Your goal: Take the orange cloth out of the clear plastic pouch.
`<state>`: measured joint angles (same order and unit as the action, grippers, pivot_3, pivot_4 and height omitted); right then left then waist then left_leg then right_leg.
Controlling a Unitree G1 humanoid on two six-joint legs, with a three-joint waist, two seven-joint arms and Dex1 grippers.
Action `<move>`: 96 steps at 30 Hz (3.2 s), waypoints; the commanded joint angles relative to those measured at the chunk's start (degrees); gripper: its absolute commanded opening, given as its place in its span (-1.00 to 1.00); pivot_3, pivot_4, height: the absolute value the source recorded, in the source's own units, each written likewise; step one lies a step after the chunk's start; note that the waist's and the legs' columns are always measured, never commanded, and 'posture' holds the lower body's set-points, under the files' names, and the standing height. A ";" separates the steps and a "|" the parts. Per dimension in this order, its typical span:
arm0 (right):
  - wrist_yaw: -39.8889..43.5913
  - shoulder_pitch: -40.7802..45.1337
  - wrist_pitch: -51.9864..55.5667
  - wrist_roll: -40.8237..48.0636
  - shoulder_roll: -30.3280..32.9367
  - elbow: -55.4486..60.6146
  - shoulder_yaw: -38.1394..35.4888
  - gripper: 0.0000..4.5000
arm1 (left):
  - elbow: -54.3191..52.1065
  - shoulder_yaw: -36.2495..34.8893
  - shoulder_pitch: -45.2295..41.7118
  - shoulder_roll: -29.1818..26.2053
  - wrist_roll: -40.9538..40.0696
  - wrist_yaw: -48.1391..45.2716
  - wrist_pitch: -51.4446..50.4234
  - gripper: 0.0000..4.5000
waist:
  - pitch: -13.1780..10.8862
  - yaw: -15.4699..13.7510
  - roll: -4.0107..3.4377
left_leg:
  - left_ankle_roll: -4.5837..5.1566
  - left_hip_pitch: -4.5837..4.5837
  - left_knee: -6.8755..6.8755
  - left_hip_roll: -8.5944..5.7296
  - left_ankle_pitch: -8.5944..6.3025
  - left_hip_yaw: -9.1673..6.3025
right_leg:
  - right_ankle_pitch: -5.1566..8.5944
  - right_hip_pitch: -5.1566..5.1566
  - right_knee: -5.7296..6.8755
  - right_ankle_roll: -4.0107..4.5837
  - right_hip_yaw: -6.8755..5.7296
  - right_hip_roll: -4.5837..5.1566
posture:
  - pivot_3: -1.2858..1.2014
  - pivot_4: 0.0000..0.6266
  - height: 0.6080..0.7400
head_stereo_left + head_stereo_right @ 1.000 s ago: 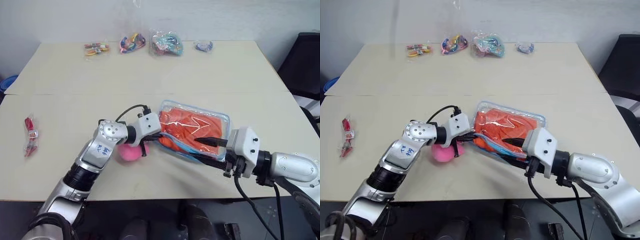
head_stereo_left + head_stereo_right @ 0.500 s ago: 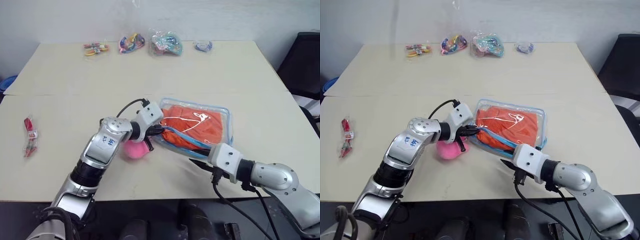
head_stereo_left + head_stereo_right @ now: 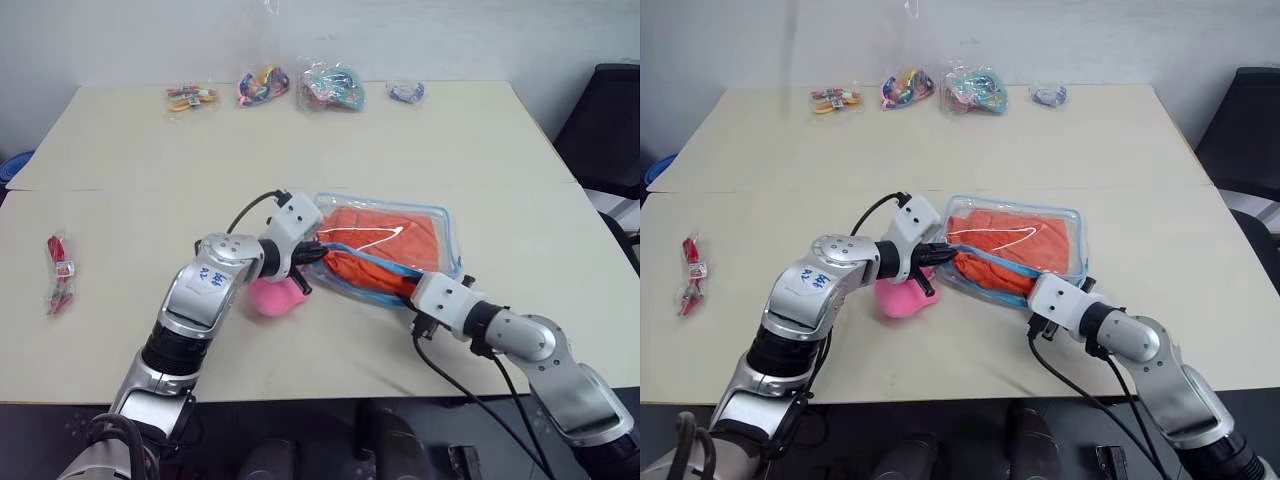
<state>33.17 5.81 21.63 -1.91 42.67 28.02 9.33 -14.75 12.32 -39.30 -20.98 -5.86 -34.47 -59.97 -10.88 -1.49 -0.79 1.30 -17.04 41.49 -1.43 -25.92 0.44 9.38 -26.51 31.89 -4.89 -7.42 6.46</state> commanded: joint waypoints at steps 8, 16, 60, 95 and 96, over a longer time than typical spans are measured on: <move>-2.90 5.97 1.25 -7.74 -4.30 -2.59 2.30 0.59 | -1.90 0.19 -0.93 -0.01 -1.52 1.66 0.68 -1.00 | 0.01 0.17 -0.01 | -0.02 0.01 0.00 0.01 0.01 0.02 | 0.00 0.00 0.00 0.00 0.02 -0.01 | 0.03 -0.52 1.00; -1.58 7.26 0.80 -10.00 -5.14 -3.72 3.40 0.59 | -2.17 0.56 -0.73 -0.08 -1.74 2.03 0.98 -1.00 | 0.01 0.11 -0.01 | -0.03 0.01 0.00 0.00 0.01 -0.02 | 0.00 -0.04 0.00 0.00 -0.02 0.00 | 0.03 -0.52 1.00; -3.34 18.45 -2.58 -18.18 -11.69 -18.84 7.01 0.03 | -1.57 1.73 0.35 -1.30 -1.68 2.21 4.02 -1.00 | 0.01 0.64 -0.02 | -0.10 0.04 0.00 0.02 0.02 -0.03 | 0.00 -0.10 0.01 0.00 -0.01 -0.01 | 0.03 -0.52 1.00; 4.98 14.54 -8.98 -25.96 -8.10 -8.77 8.83 -0.99 | 4.25 1.26 -1.89 -0.94 0.09 4.24 6.93 -1.00 | 0.01 1.40 -0.02 | -0.17 0.05 0.01 0.07 0.04 -0.16 | 0.00 -0.11 -0.03 0.00 -0.10 0.03 | 0.03 -0.52 1.00; 6.39 13.76 -7.63 -24.95 -7.93 -6.21 7.92 -0.99 | 4.71 1.39 -2.10 -0.87 0.20 4.36 7.26 -1.00 | 0.01 1.40 -0.02 | -0.16 0.05 0.01 0.05 0.04 -0.15 | 0.00 -0.11 -0.03 0.00 -0.10 0.03 | 0.03 -0.52 1.00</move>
<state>37.33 20.03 12.84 -28.72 34.05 15.81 19.44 -9.89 14.13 -39.78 -22.21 -6.21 -30.67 -54.31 -10.87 -0.10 -0.81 1.14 -16.99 41.49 -1.38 -25.87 0.28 9.38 -26.62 31.86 -4.88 -7.52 6.48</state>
